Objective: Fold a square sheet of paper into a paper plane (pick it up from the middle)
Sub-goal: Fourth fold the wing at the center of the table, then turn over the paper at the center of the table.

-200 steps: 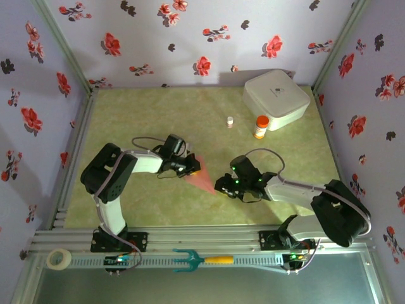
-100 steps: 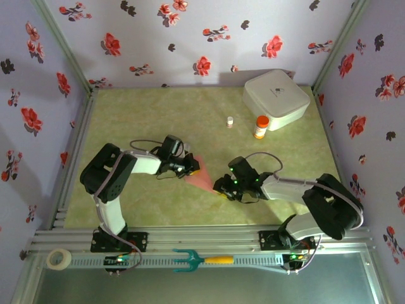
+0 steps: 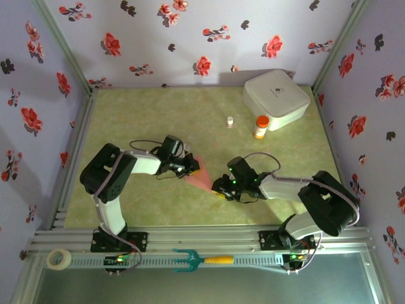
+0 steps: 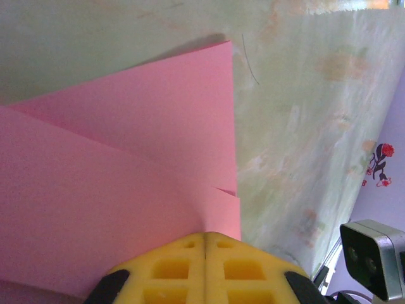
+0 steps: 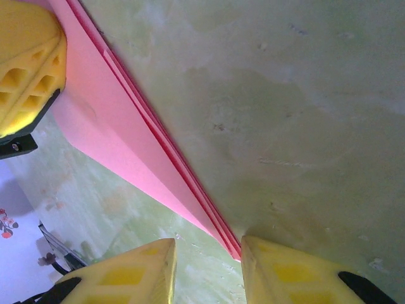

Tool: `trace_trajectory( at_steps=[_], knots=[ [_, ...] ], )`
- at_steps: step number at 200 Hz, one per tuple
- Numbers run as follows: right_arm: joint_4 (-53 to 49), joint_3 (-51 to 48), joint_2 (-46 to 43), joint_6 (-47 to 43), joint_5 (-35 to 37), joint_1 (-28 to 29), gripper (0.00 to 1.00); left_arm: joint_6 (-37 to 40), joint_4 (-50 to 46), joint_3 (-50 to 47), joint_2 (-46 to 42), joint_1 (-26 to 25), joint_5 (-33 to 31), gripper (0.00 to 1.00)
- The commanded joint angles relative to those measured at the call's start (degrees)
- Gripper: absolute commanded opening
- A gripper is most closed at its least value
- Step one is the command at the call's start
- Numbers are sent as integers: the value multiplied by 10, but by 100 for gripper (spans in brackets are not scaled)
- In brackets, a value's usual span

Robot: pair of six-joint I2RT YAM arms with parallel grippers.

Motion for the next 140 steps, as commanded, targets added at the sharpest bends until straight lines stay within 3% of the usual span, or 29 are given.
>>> trace_trajectory(
  at_steps=[1, 44, 96, 140],
  knots=[
    [-33, 11, -1, -13, 7, 4, 34, -6, -25, -11, -5, 5, -3, 0],
    [-85, 3, -35, -24, 20, 4, 34, -9, -25, -12, -6, 6, -5, 0],
    [9, -4, 10, 3, -31, 5, 33, -20, -23, -12, 4, 7, 0, 0],
    [32, -3, 21, 2, -17, 4, 32, -22, -22, -14, 8, 7, 3, 0]
  ],
)
